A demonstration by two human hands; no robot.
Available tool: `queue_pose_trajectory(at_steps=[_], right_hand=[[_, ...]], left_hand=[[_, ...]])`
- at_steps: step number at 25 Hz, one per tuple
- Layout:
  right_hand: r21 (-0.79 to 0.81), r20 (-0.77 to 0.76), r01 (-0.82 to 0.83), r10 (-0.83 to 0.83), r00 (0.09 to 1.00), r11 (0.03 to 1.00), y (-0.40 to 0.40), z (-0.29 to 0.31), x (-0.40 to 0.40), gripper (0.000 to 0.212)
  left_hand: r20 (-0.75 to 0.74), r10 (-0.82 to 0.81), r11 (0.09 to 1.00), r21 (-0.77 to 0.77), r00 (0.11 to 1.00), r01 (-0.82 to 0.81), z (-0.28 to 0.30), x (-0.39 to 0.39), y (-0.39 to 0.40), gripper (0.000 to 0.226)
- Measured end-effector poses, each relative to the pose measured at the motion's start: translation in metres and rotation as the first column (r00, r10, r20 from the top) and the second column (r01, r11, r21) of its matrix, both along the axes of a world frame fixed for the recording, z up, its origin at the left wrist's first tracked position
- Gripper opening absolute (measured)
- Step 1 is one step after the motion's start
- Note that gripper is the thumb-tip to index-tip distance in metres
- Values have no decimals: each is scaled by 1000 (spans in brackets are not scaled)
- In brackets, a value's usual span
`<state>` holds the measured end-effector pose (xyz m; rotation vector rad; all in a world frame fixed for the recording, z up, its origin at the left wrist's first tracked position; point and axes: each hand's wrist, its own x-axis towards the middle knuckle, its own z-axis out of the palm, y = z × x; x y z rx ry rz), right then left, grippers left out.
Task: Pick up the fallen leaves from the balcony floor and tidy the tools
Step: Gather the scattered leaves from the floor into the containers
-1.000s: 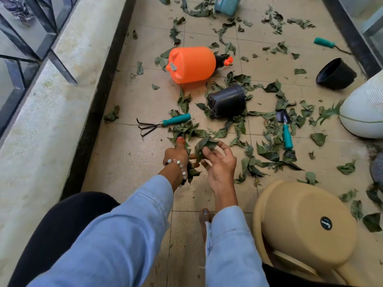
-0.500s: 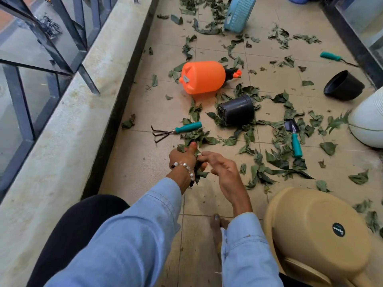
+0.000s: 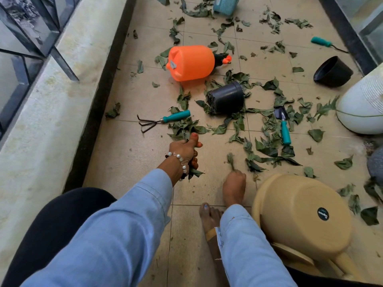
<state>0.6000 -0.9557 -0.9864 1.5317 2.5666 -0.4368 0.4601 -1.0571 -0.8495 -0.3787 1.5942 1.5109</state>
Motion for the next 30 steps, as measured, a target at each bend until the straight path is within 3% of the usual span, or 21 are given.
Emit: queue_pose_trajectory(at_steps=[3, 5, 7, 9, 12, 14, 19, 24, 26, 27, 29, 30], right_hand=[[-29, -187, 35, -40, 982, 999, 8, 13, -6, 26], [-63, -300, 91, -106, 948, 994, 19, 19, -16, 43], [-89, -235, 10, -31, 972, 996, 30, 15, -29, 67], [-116, -110, -97, 84, 990, 988, 36, 4, -39, 71], [-65, -43, -224, 222, 974, 972, 41, -11, -47, 42], [-7, -62, -216, 215, 975, 976, 39, -16, -50, 18], [-49, -146, -35, 27, 989, 998, 30, -17, -26, 21], [16, -83, -287, 287, 954, 958, 32, -20, -15, 13], [-41, -226, -178, 165, 960, 983, 27, -15, -11, 15], [-120, -346, -47, 2, 938, 992, 25, -7, -10, 18], [-315, -514, 281, -412, 753, 907, 30, 12, -10, 33], [-354, -519, 407, -538, 664, 842, 35, 19, -10, 48]], left_hand=[[-8, 0, 1000, -26, 1000, 0, -4, 2, 5, 45], [2, 7, 999, -35, 1000, -7, -5, 0, 6, 49], [9, 18, 998, -60, 1000, -18, -8, -3, 6, 51], [12, 12, 996, -91, 1000, -11, -9, -6, 6, 52], [48, -14, 995, -93, 999, 18, -10, -9, 4, 55], [80, -17, 994, -104, 997, 25, -11, -10, 3, 57], [124, -35, 991, -126, 992, 51, -11, -8, 1, 60], [125, -37, 990, -134, 991, 54, -9, -5, 1, 57], [120, -33, 990, -133, 992, 49, -8, -4, 1, 56], [114, -31, 990, -134, 993, 46, -8, -4, 1, 55], [107, -30, 989, -141, 994, 45, -9, -4, 0, 54], [106, -33, 989, -140, 994, 48, -10, -4, 0, 54]])
